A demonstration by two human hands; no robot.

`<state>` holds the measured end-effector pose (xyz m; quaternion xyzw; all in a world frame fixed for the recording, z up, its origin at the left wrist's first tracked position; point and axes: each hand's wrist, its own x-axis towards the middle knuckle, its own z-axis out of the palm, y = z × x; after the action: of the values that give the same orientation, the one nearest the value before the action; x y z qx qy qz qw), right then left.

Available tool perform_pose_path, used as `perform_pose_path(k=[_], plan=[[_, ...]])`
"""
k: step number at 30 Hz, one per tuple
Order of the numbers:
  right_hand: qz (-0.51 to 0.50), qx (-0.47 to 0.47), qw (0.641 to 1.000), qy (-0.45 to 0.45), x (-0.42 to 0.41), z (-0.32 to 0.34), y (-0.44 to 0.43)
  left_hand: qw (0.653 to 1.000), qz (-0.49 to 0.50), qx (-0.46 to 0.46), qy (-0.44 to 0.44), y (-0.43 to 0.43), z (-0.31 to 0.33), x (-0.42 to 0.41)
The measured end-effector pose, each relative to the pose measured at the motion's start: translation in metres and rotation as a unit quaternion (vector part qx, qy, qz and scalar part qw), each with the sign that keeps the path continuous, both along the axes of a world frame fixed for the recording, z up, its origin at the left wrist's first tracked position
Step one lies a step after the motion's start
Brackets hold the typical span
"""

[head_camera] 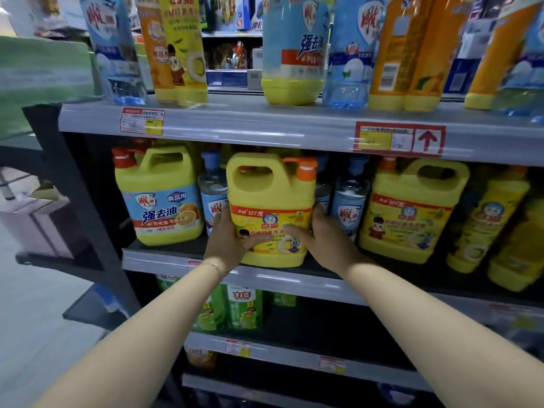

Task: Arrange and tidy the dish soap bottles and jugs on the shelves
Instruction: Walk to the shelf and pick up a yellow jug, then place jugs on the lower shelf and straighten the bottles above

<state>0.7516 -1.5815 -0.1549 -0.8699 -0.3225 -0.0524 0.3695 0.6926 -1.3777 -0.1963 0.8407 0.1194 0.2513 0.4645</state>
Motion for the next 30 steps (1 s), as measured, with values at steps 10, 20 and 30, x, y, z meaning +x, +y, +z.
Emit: perform_pose_path(k=[10, 20, 30], plan=[[-0.07, 0.015, 0.994, -0.08, 0.009, -0.013, 0.012, 0.998, 0.053, 0.031, 0.022, -0.017, 0.003, 0.006], [0.033, -0.184, 0.955, -0.23, -0.016, -0.002, 0.026, 0.979, 0.105, 0.145, 0.095, -0.013, 0.018, -0.013], [0.229, -0.139, 0.924, -0.272, -0.044, 0.014, 0.085, 0.85, 0.158, 0.449, 0.229, 0.03, 0.044, -0.087]])
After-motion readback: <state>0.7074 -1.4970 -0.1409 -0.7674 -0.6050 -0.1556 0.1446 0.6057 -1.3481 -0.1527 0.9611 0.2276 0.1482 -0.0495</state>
